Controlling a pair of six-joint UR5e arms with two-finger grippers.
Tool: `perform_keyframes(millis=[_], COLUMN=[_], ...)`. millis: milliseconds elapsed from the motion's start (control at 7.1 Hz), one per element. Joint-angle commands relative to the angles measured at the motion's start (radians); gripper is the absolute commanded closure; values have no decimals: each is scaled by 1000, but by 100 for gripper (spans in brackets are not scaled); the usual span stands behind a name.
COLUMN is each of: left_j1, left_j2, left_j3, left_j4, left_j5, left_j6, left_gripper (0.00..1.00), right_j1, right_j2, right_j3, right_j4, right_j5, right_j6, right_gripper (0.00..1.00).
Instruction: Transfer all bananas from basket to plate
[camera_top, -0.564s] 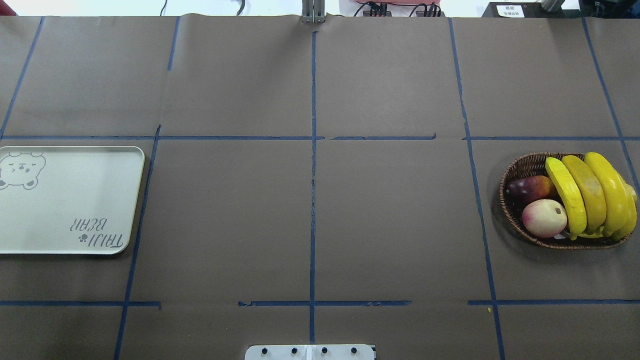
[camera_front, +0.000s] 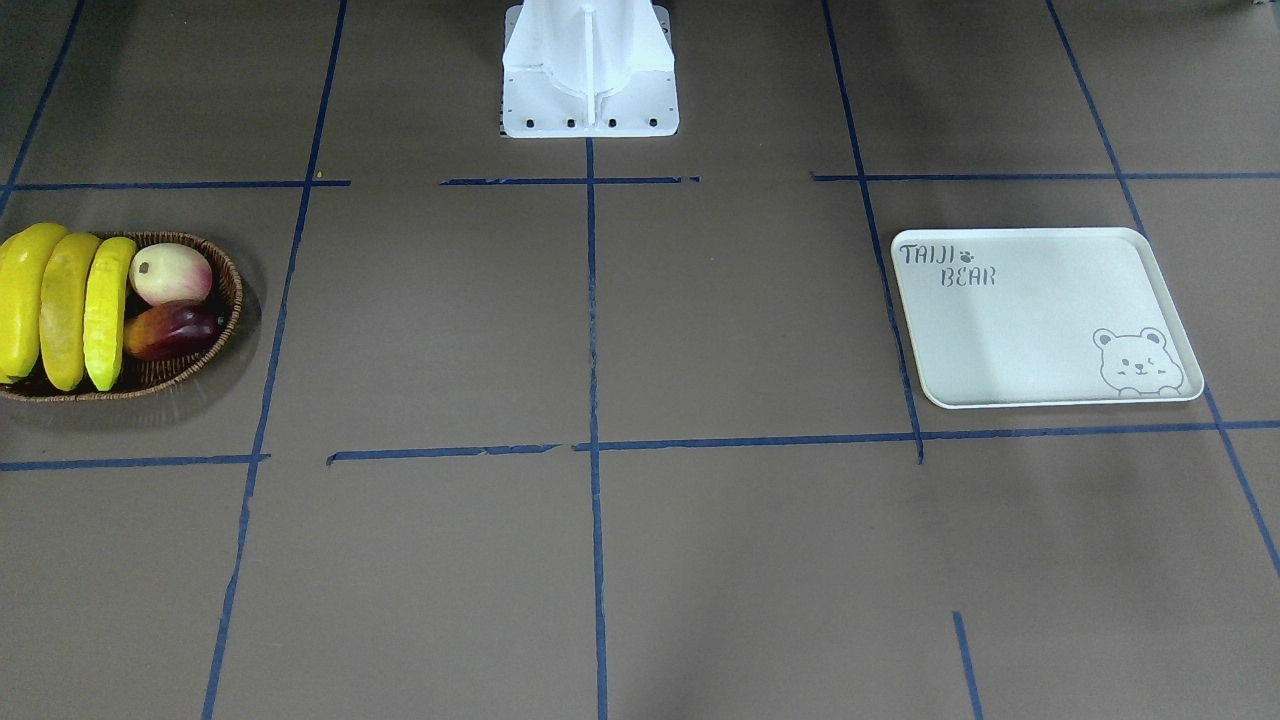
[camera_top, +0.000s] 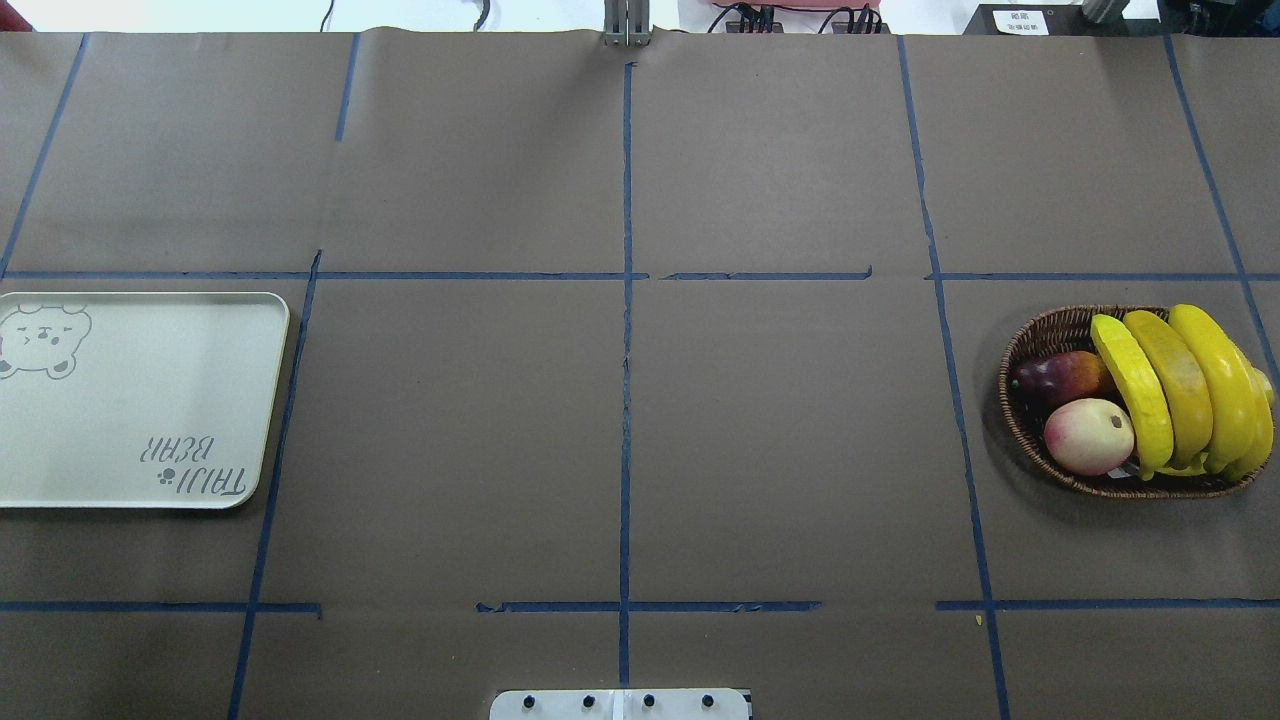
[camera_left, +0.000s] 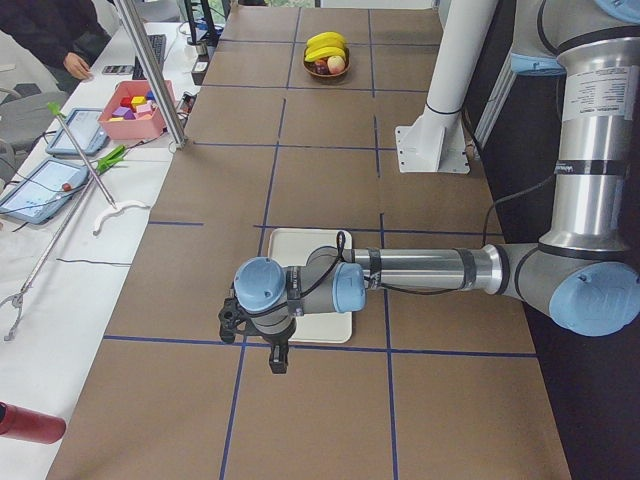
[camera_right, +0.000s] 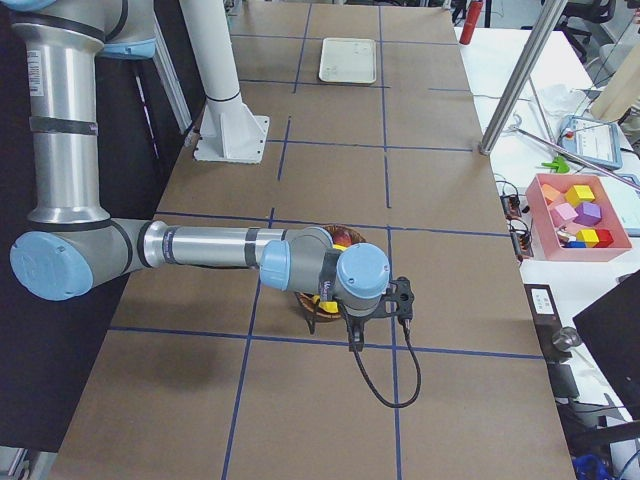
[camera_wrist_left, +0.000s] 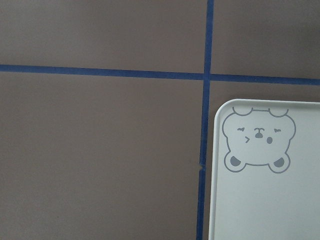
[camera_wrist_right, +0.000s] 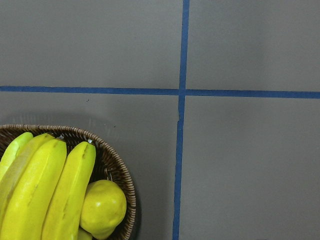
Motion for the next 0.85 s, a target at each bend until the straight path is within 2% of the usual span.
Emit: perform_keyframes(millis=[0, 705], left_j1=[0, 0], left_j2=[-3, -4], left_j3=[0, 0], left_j4=[0, 0], left_j5=[-1, -3], left_j6=[-2, -2], left_gripper=[0, 0], right_j1=[0, 0], right_j2=[-1, 2], right_j3=[2, 17], right_j4=[0, 2], right_j5=[0, -3], right_j6=[1, -2], right_gripper=[0, 0])
